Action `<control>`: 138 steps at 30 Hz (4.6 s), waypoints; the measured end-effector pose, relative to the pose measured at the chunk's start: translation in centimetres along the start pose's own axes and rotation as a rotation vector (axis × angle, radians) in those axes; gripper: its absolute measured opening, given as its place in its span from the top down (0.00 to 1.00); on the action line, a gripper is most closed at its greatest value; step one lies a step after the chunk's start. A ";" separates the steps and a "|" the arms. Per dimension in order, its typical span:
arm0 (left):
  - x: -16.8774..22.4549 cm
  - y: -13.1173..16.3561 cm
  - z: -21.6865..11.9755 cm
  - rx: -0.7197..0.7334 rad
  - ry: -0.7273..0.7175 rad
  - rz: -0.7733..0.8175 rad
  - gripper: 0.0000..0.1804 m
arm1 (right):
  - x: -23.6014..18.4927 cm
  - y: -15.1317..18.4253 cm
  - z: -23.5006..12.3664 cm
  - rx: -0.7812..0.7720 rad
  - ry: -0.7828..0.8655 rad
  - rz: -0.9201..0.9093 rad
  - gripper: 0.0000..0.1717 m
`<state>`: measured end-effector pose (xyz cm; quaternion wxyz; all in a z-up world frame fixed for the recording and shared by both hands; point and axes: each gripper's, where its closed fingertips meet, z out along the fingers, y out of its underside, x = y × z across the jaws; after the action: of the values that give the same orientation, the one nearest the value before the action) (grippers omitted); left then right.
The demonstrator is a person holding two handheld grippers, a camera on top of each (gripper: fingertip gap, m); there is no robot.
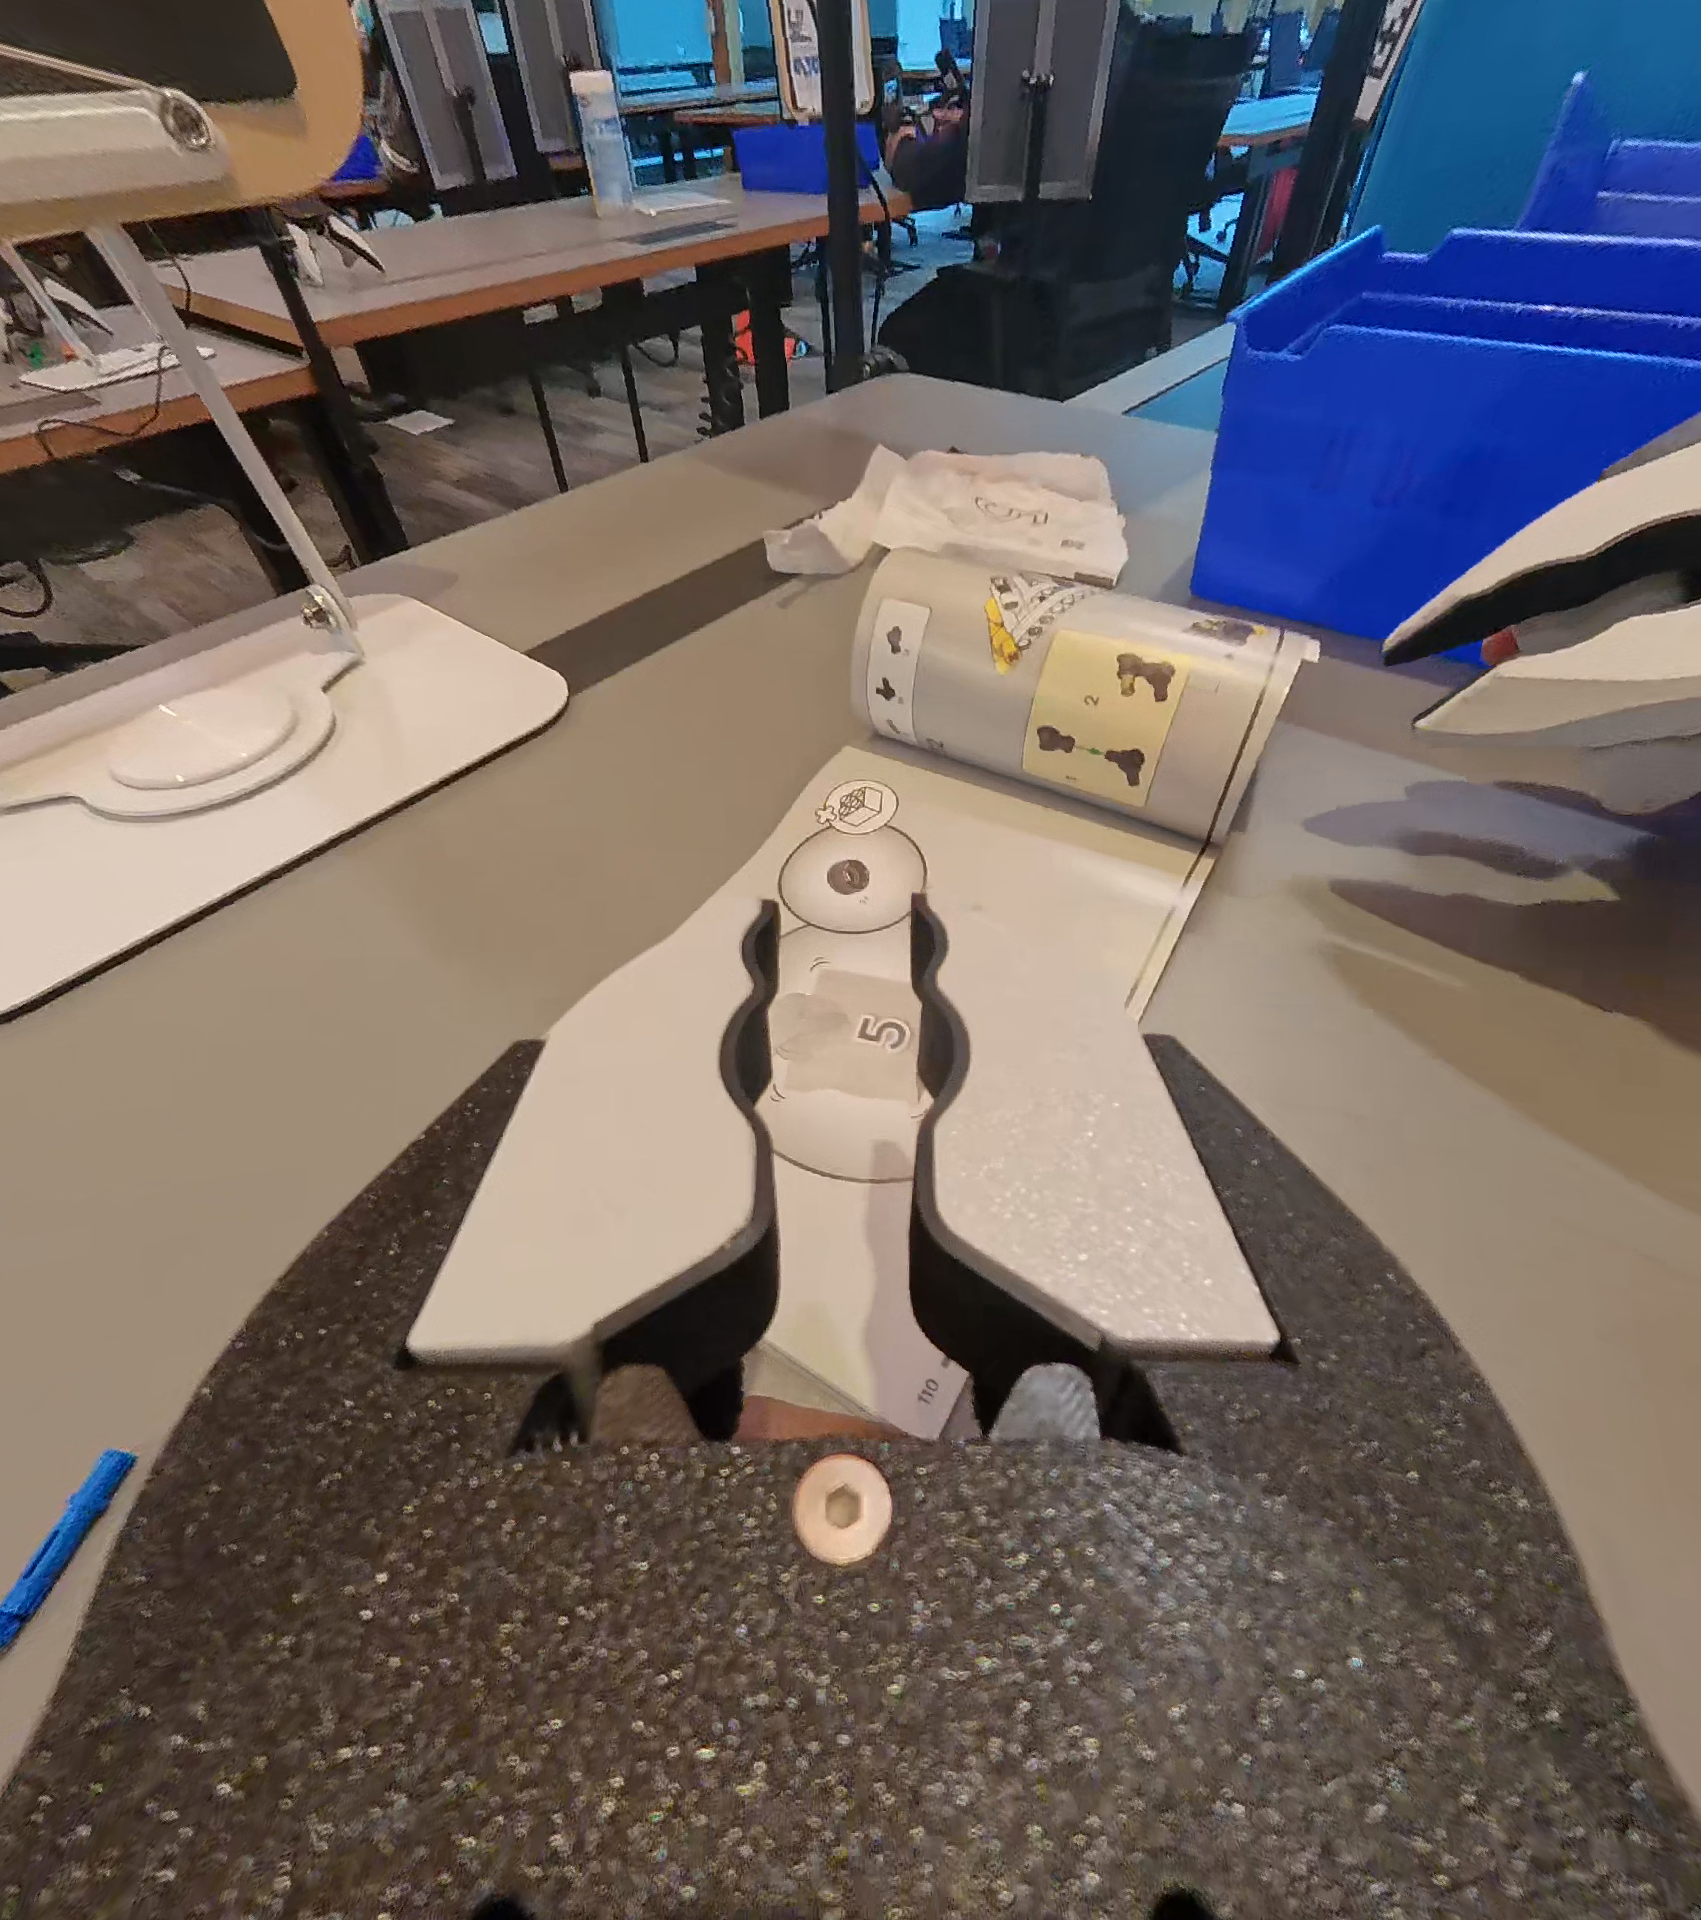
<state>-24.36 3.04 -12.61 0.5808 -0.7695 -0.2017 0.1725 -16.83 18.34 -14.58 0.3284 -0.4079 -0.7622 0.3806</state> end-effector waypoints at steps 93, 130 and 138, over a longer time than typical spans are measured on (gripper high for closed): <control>4.7 -2.7 -6.5 0.124 0.080 -0.044 0.79 | 26.2 -10.5 4.5 -0.448 -0.216 -0.572 1.00; 17.6 -1.2 -14.3 0.023 -0.025 0.020 1.00 | -15.2 -4.5 -14.3 0.468 -0.084 -0.132 0.91; 19.4 1.0 -13.8 -0.194 0.010 0.306 0.99 | -19.7 -6.6 -14.6 0.439 0.002 -0.904 0.84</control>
<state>-0.72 1.35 -10.57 0.4717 -0.8447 -0.0950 0.2346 1.48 3.23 -5.46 0.5393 0.0415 -0.7642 0.3513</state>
